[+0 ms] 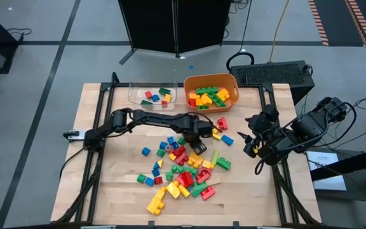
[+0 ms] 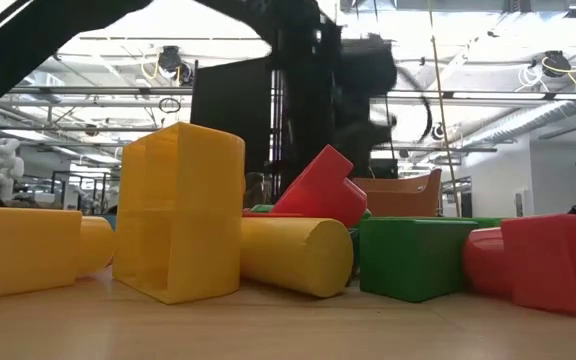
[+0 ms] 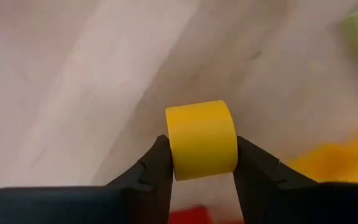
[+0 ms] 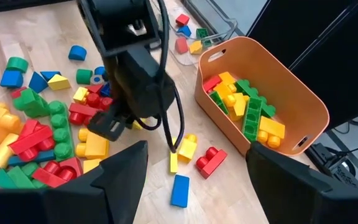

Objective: Sort blocks by size
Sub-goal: Put the small yellow block into the transparent bin, then put the big red game piece into the orange bin, then put the big yellow block into the orange bin

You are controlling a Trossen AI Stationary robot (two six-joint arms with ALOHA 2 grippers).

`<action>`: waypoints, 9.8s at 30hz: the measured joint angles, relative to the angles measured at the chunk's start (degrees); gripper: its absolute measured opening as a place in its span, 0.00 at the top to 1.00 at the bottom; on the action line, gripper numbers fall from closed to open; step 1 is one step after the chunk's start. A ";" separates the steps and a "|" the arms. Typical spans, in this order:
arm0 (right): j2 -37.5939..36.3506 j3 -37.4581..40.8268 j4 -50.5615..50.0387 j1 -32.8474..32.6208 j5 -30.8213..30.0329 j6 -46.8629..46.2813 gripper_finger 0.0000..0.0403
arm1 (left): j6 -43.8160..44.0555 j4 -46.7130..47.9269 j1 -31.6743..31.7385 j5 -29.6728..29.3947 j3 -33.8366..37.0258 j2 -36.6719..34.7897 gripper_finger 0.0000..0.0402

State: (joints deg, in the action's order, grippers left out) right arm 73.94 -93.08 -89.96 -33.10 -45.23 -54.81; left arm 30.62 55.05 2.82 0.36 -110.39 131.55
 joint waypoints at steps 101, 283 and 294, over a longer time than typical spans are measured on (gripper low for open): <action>0.01 0.00 1.01 0.00 3.62 -0.20 0.34 | -77.58 -17.23 -14.09 22.06 18.03 -12.61 0.20; 0.01 0.02 1.37 0.00 3.31 -1.61 0.34 | -36.02 -32.67 3.08 -1.34 -2.83 -1.79 0.89; 0.01 0.02 1.34 0.00 3.01 -1.11 0.34 | -30.71 -35.32 13.39 -13.80 -6.71 -3.22 0.89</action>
State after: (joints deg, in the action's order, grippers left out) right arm 73.95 -93.06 -88.62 -33.10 -42.22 -55.92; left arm -0.09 19.73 16.21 -13.44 -117.10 128.33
